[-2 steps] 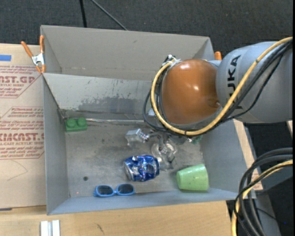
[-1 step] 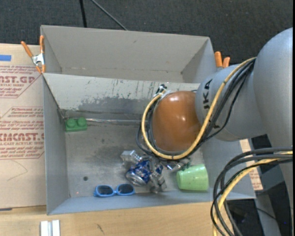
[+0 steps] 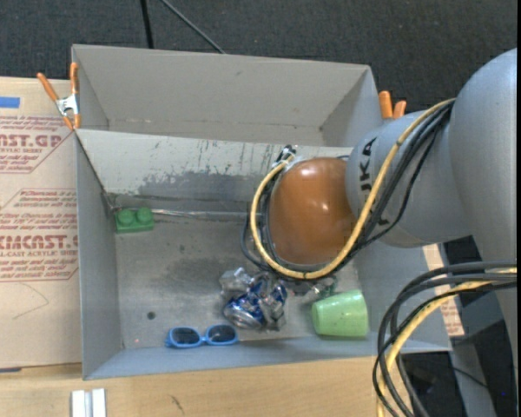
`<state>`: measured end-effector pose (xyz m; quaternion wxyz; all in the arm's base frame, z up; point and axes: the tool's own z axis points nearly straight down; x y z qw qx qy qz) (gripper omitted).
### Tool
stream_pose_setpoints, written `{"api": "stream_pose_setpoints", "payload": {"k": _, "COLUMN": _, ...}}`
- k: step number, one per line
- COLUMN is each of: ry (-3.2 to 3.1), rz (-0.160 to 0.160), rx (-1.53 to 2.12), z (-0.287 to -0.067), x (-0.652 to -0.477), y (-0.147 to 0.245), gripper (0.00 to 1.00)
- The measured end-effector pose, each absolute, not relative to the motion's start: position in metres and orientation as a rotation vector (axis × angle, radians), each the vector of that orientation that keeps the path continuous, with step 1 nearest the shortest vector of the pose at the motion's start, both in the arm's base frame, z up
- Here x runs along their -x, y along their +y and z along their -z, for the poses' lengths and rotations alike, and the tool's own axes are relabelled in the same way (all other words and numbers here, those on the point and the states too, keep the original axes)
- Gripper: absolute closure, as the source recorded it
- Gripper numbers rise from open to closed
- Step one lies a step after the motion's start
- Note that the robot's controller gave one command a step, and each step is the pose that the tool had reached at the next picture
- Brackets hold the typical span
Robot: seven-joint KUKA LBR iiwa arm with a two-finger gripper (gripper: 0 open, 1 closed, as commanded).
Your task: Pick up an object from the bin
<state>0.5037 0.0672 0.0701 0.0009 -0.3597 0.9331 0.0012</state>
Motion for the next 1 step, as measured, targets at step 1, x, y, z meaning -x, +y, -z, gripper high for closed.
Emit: {"api": "stream_pose_setpoints", "payload": {"k": 1, "ry": 2.900, "rz": 0.002, "rx": 1.176, "z": -0.2588, "x": -0.5450, "y": 0.1002, "gripper": 1.00}}
